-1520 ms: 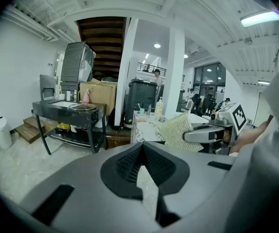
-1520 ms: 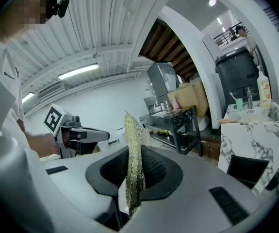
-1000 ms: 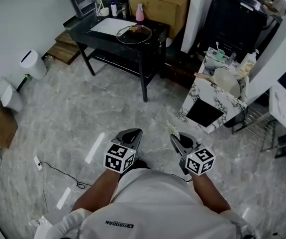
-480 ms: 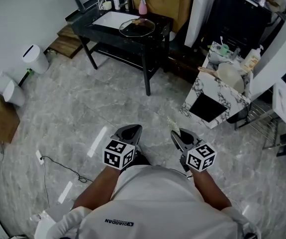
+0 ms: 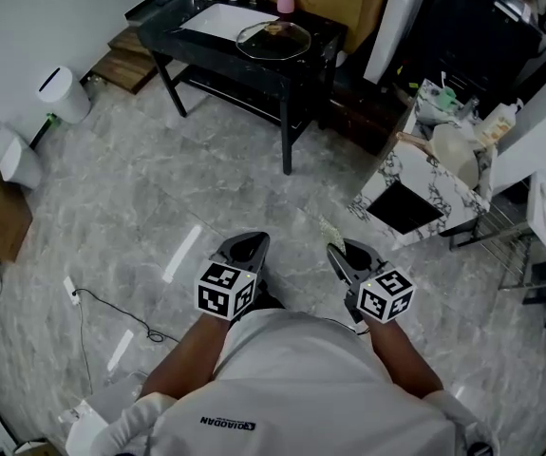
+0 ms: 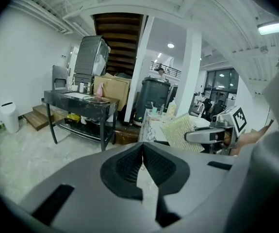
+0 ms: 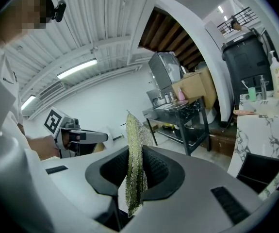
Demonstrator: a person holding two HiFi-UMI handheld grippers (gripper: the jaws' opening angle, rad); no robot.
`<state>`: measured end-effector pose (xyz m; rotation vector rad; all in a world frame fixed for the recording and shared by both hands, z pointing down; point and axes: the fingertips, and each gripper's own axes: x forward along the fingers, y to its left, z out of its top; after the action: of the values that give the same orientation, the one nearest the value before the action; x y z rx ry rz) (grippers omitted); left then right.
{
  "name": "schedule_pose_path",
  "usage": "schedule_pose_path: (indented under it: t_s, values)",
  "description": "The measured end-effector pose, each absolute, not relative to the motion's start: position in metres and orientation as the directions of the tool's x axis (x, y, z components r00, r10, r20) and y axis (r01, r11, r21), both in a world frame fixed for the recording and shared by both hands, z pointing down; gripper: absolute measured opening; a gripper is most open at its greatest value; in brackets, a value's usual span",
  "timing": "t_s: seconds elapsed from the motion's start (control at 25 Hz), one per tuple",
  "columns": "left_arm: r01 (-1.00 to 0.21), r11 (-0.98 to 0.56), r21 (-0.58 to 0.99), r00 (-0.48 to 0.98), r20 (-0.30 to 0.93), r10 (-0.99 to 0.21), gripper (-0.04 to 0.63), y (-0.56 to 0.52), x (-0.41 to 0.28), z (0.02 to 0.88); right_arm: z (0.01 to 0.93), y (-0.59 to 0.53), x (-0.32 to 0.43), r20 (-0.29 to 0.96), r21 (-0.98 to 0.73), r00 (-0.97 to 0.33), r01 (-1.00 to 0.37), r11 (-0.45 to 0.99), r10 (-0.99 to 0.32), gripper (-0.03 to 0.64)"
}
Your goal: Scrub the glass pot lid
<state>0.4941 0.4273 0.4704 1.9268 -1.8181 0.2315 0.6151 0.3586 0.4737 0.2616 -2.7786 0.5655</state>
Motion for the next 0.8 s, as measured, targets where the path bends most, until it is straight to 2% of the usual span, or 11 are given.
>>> schedule_pose_path:
  t_s: [0.28, 0.8]
  values:
    - [-0.976, 0.0, 0.219, 0.098, 0.434, -0.895, 0.015, 0.383, 0.402, 0.468, 0.472, 0.314, 0.529, 0.364, -0.331, -0.925, -0.239, 0.913, -0.11, 0.084]
    - [-0.98, -0.033, 0.195, 0.116, 0.431, -0.895, 0.015, 0.316, 0.223, 0.454, 0.461, 0.243, 0.363, 0.372, -0.32, -0.912, -0.299, 0.899, -0.171, 0.084]
